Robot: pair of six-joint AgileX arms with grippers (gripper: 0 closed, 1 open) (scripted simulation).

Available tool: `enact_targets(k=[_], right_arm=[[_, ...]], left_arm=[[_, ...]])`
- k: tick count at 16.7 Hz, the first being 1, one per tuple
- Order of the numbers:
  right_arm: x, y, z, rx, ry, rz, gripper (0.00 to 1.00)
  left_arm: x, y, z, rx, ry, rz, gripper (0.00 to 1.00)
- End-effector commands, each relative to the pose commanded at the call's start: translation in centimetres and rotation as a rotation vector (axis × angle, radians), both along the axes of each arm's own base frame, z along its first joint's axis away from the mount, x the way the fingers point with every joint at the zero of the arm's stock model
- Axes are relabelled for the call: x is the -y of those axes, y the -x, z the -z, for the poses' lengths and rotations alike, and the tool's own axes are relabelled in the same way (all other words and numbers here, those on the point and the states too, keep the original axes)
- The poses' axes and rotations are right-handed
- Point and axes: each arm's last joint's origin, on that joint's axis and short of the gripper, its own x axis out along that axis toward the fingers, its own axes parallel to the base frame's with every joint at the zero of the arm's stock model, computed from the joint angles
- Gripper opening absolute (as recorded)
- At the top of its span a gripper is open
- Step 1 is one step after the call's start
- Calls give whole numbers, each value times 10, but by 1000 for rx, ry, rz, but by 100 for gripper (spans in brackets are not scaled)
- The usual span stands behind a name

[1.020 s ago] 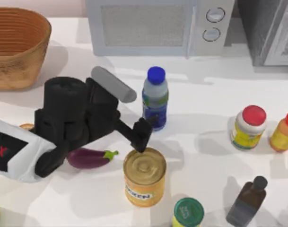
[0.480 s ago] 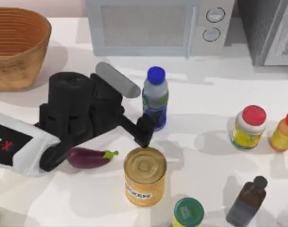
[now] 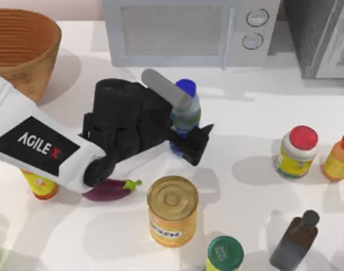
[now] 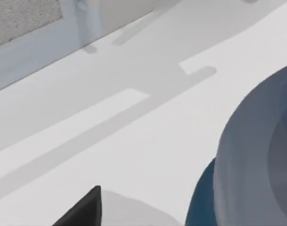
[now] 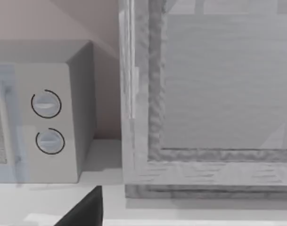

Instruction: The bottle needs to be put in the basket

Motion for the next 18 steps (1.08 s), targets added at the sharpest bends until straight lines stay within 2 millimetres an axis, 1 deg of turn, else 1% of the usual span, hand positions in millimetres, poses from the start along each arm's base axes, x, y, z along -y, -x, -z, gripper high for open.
enact_targets(k=[3, 7, 18], right_arm=[[0, 0, 0, 0, 0, 0, 100], [0, 0, 0, 0, 0, 0, 100], [0, 0, 0, 0, 0, 0, 100]], left_arm=[[7, -3, 10, 1, -1, 0, 100], [7, -3, 10, 1, -1, 0, 100], [7, -3, 10, 1, -1, 0, 17]])
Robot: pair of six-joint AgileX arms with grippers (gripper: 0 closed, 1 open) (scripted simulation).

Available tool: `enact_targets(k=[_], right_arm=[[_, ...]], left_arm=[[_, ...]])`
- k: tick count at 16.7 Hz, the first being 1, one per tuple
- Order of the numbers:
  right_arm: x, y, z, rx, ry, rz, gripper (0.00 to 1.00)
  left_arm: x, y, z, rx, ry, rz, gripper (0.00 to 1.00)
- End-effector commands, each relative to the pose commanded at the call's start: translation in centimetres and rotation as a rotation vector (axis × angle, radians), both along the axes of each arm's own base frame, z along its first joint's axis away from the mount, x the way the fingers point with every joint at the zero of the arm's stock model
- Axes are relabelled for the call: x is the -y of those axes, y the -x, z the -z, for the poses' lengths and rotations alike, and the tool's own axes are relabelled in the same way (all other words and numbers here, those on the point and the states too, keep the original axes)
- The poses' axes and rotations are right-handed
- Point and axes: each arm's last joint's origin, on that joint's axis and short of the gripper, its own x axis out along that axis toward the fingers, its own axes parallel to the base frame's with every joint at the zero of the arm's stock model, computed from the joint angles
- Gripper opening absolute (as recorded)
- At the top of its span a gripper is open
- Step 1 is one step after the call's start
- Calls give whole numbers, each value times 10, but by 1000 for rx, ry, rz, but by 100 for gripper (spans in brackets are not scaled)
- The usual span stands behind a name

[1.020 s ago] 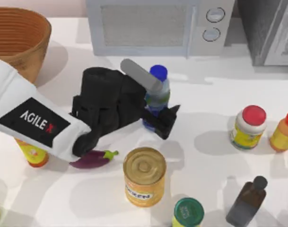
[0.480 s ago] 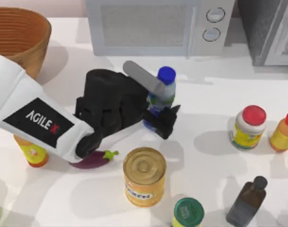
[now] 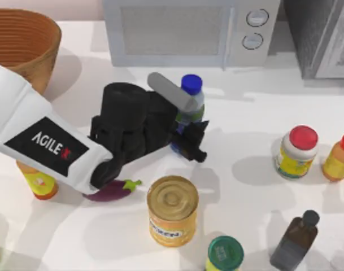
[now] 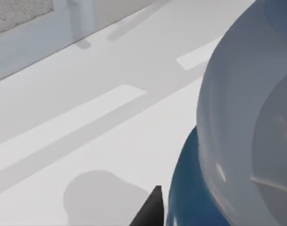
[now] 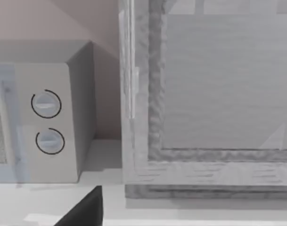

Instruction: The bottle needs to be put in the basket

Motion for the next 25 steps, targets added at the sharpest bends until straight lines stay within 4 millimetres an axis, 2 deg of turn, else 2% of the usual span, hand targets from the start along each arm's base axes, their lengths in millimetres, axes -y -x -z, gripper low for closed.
enact_targets(k=[2, 3, 12, 15, 17, 19, 22, 25], right_arm=[[0, 0, 0, 0, 0, 0, 100], [0, 0, 0, 0, 0, 0, 100], [0, 0, 0, 0, 0, 0, 100], [0, 0, 0, 0, 0, 0, 100], [0, 0, 0, 0, 0, 0, 100], [0, 0, 0, 0, 0, 0, 100], [0, 0, 0, 0, 0, 0, 100], [0, 0, 0, 0, 0, 0, 100]], left_arm=[[0, 0, 0, 0, 0, 0, 2], [0, 0, 0, 0, 0, 0, 0], [-1, 0, 0, 1, -2, -2, 0], [-11, -10, -10, 19, -7, -30, 0], [-28, -25, -27, 51, -12, -79, 0], [-52, -43, -53, 92, -16, -152, 0], [-100, -65, -110, 165, -11, -286, 0], [-152, -69, -175, 223, 9, -420, 0]])
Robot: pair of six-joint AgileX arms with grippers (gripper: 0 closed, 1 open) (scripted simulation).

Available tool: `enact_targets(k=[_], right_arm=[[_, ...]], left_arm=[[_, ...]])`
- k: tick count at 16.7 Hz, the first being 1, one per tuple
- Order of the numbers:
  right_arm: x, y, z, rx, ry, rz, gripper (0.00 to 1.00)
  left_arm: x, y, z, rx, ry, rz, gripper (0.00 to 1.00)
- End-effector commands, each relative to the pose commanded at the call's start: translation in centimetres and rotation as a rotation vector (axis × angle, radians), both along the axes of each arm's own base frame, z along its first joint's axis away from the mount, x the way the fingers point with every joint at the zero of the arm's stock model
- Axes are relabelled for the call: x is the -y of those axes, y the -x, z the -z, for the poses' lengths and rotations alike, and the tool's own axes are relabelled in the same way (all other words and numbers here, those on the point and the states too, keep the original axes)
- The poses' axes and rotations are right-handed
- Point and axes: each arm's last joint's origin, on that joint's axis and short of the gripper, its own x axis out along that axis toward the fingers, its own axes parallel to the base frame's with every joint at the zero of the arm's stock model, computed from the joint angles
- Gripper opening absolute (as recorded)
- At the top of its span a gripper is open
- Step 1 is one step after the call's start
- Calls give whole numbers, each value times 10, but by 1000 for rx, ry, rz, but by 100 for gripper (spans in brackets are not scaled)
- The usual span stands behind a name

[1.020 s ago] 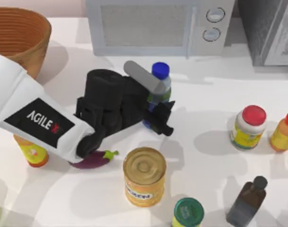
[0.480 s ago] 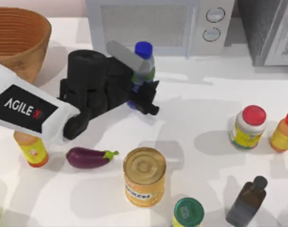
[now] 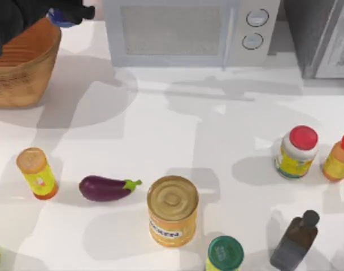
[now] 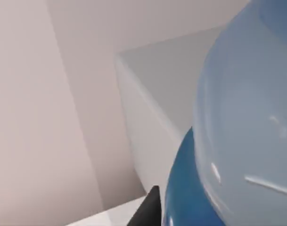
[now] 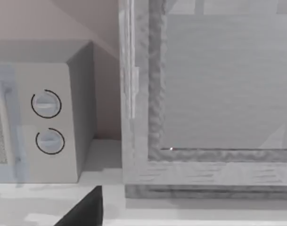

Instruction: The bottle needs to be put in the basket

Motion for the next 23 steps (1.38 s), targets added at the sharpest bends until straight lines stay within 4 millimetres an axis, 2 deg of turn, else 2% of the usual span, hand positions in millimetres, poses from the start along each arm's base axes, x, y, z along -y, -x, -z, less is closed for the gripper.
enact_targets(k=[2, 4, 7, 9, 15, 23], right_arm=[[0, 0, 0, 0, 0, 0, 100], [0, 0, 0, 0, 0, 0, 100], [0, 0, 0, 0, 0, 0, 100], [0, 0, 0, 0, 0, 0, 100], [0, 0, 0, 0, 0, 0, 100], [0, 0, 0, 0, 0, 0, 100]], left_arm=[[-34, 6, -33, 9, 20, -88, 0], [-65, 14, -54, -12, 42, -177, 0], [-101, 26, -64, -75, 71, -296, 0], [-115, 31, -63, -106, 84, -348, 0], [-116, 30, -60, -114, 82, -352, 0], [-116, 2, -36, -117, 83, -354, 0]])
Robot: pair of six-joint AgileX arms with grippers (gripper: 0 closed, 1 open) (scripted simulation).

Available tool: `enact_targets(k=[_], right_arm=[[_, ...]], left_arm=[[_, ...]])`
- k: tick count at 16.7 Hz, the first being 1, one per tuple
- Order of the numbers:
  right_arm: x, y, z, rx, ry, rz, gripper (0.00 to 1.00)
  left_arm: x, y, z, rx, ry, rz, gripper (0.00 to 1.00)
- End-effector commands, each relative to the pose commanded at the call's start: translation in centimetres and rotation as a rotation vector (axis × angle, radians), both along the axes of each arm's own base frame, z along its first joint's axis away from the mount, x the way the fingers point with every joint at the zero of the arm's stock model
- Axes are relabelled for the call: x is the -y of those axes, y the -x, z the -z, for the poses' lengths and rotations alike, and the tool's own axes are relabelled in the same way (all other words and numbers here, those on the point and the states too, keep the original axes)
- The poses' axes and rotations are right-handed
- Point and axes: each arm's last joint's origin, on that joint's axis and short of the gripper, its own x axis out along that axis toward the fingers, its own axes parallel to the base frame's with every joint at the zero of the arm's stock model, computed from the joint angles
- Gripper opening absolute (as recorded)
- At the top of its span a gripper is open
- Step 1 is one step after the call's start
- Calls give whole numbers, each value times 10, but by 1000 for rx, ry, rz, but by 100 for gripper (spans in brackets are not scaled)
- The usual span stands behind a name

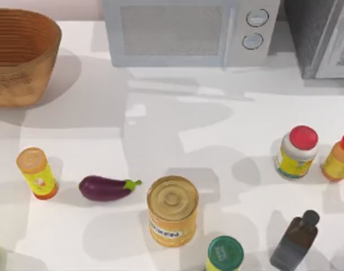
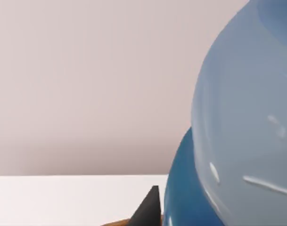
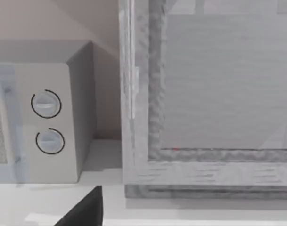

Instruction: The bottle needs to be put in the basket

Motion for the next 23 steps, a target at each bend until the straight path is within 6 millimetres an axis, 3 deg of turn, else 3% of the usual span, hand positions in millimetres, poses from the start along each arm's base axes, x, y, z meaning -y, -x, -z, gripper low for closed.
enact_targets(k=[5, 9, 22, 23], right_arm=[[0, 0, 0, 0, 0, 0, 100], [0, 0, 0, 0, 0, 0, 100], [0, 0, 0, 0, 0, 0, 100], [0, 0, 0, 0, 0, 0, 100]], left_arm=[[0, -17, 16, 5, 0, -1, 0], [0, -18, 18, 6, 1, -2, 0], [0, -18, 18, 6, 1, -2, 98], [0, -18, 18, 6, 1, -2, 100]])
